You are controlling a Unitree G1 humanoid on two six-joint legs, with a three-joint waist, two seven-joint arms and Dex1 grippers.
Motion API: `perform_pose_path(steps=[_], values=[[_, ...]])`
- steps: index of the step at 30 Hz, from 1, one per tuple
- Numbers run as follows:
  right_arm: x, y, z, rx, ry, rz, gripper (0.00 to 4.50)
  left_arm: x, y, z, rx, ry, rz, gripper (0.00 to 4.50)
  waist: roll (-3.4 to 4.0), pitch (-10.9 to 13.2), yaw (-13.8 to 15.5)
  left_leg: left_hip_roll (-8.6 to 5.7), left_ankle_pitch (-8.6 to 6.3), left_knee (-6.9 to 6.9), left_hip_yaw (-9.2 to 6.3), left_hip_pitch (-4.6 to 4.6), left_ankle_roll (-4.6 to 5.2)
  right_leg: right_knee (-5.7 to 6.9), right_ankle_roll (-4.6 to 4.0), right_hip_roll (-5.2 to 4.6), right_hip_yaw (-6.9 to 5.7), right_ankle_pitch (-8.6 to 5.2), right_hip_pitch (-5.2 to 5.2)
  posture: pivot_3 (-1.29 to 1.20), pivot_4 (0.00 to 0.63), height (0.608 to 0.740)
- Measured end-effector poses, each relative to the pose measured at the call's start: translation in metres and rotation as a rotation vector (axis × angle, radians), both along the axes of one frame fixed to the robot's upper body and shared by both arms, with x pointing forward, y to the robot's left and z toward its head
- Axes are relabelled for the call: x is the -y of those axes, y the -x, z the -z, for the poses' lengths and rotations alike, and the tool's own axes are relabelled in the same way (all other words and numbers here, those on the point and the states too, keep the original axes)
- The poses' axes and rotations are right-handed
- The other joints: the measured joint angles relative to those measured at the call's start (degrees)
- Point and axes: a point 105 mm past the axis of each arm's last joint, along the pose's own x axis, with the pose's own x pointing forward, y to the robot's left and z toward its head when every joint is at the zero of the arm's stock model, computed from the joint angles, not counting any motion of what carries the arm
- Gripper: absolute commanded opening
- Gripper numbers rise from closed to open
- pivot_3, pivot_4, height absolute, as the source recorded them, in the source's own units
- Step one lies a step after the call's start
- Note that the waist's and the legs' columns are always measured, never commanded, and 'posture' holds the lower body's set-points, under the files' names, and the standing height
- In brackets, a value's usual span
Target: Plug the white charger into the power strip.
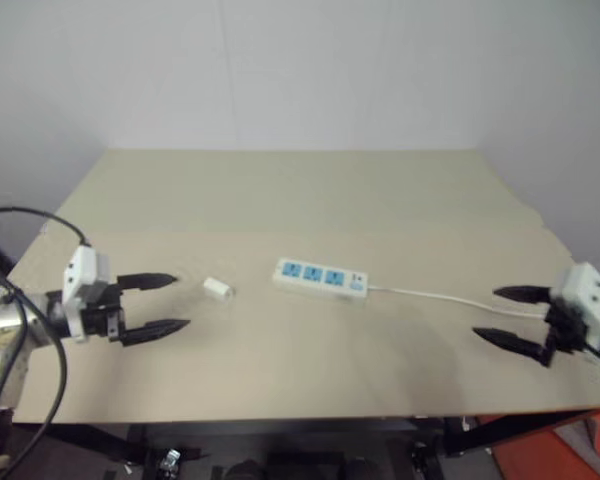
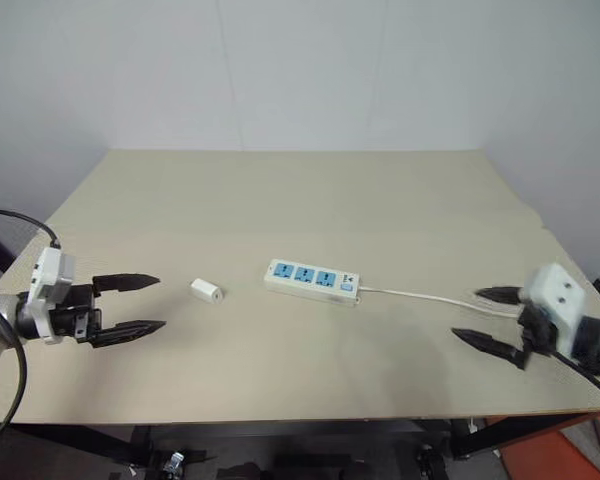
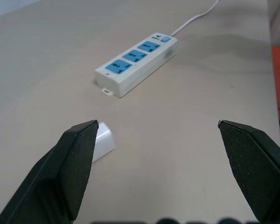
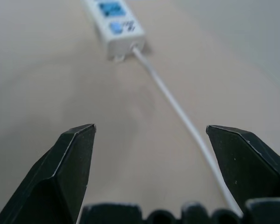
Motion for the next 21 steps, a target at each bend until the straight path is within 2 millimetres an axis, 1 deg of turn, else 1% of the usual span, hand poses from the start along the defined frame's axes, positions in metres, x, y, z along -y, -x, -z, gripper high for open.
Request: perform_pose_path(steps=[2,5,10,13,18,19,21], values=[[-0.009,-0.018,0.006,-0.006,-0.044,-0.023,4.45,0.004,0.000,0.002,-0.006,0.000,0.016,4.50,-0.01,0.01,-0.05,-0.02,0.00,-0.02,0.01,-0.03,0.00,0.01,-0.01,0.02,0.01,0.00,-0.06,0.00,0.150,0.740],[-0.023,-0.050,0.013,-0.017,-0.111,-0.042,4.45,0.010,0.000,0.004,-0.010,-0.009,0.041,4.50,0.01,0.03,-0.06,-0.04,0.00,-0.04,0.13,-0.23,0.00,0.03,-0.01,0.00,0.07,0.02,-0.34,0.00,0.150,0.740],[-0.048,-0.079,0.021,-0.025,-0.195,-0.105,4.45,0.021,0.003,0.007,-0.016,-0.011,0.077,4.50,0.02,0.05,0.05,-0.03,0.02,-0.05,0.17,-0.37,-0.02,0.08,-0.02,-0.02,0.10,0.04,-0.54,0.00,0.150,0.740],[-0.057,-0.091,0.032,-0.048,-0.153,-0.120,4.45,0.027,0.005,0.009,-0.026,-0.011,0.096,4.50,0.03,0.06,0.16,-0.04,0.03,-0.05,0.18,-0.36,-0.04,0.11,-0.02,-0.04,0.09,0.04,-0.54,0.00,0.150,0.740],[-0.063,-0.099,0.064,-0.140,-0.017,-0.111,4.45,0.029,0.006,0.010,-0.024,-0.020,0.104,4.50,0.03,0.06,-0.16,-0.05,0.04,-0.08,0.29,-0.42,-0.07,0.21,-0.03,-0.03,0.21,0.04,-0.73,0.00,0.150,0.740],[-0.064,-0.100,0.066,-0.142,-0.003,-0.112,4.45,0.029,0.006,0.010,-0.024,-0.022,0.104,4.50,0.03,0.06,-0.26,-0.06,0.05,-0.08,0.31,-0.43,-0.08,0.26,-0.03,-0.03,0.23,0.04,-0.77,0.00,0.150,0.740],[-0.068,-0.106,0.063,-0.134,0.020,-0.109,4.45,0.030,0.006,0.010,-0.024,-0.022,0.105,4.50,0.03,0.06,-0.49,-0.05,0.08,-0.07,0.32,-0.41,-0.13,0.38,-0.03,-0.03,0.26,0.04,-0.79,0.00,0.150,0.740]])
